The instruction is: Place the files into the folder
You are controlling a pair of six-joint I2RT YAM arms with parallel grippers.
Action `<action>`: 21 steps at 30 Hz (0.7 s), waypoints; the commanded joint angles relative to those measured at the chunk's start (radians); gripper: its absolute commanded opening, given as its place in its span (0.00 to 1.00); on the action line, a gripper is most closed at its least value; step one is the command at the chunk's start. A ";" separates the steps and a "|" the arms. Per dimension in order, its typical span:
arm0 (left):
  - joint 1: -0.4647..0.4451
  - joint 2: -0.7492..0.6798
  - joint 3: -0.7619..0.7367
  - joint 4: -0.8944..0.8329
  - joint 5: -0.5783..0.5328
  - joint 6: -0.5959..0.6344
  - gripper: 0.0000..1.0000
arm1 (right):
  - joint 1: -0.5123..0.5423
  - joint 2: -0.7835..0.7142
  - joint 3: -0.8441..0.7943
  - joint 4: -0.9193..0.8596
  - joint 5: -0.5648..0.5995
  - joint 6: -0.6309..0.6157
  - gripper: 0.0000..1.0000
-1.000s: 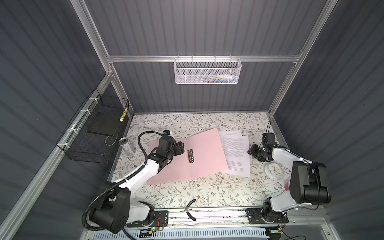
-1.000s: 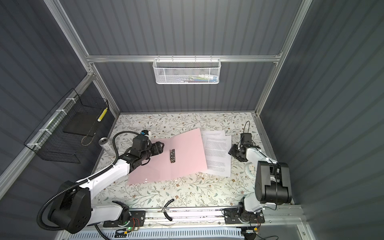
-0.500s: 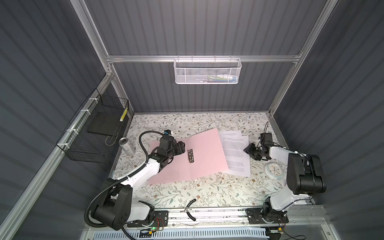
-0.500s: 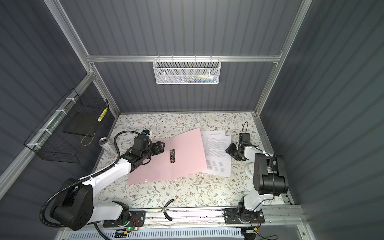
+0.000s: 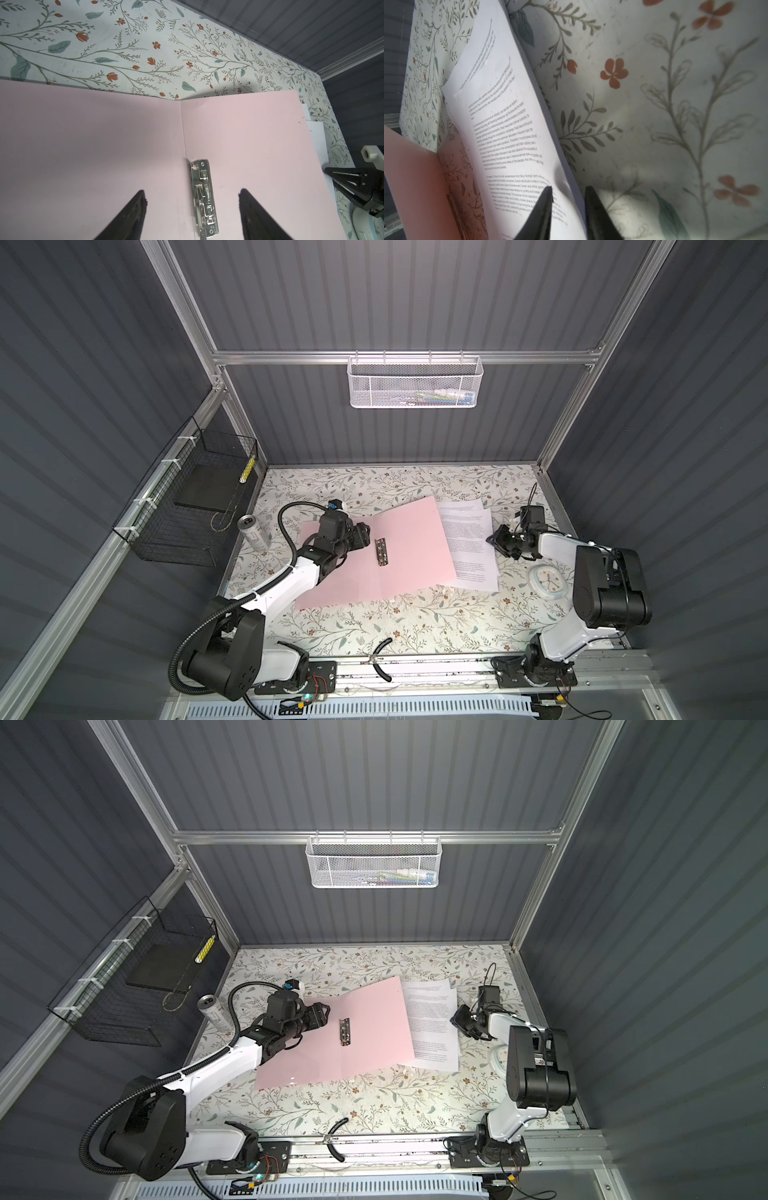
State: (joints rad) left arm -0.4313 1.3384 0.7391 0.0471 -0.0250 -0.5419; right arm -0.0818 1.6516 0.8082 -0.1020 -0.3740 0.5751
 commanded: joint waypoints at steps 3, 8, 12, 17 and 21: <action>-0.004 0.004 -0.004 0.001 0.004 0.006 0.71 | -0.003 -0.004 -0.015 0.000 -0.005 -0.002 0.17; -0.004 0.011 -0.004 -0.001 0.005 0.005 0.71 | -0.003 -0.015 -0.007 -0.019 0.005 -0.003 0.17; -0.004 0.016 -0.003 0.001 0.005 0.005 0.71 | -0.003 -0.013 0.014 -0.051 0.027 -0.009 0.33; -0.004 0.022 0.002 0.005 0.004 0.006 0.71 | -0.003 -0.001 0.062 -0.067 0.084 -0.008 0.36; -0.004 0.037 0.008 0.011 0.012 0.008 0.71 | -0.003 0.031 0.148 -0.087 0.099 -0.026 0.41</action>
State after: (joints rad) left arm -0.4313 1.3586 0.7391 0.0479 -0.0246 -0.5419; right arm -0.0818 1.6600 0.8909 -0.1684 -0.3061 0.5678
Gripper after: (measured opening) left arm 0.714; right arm 0.402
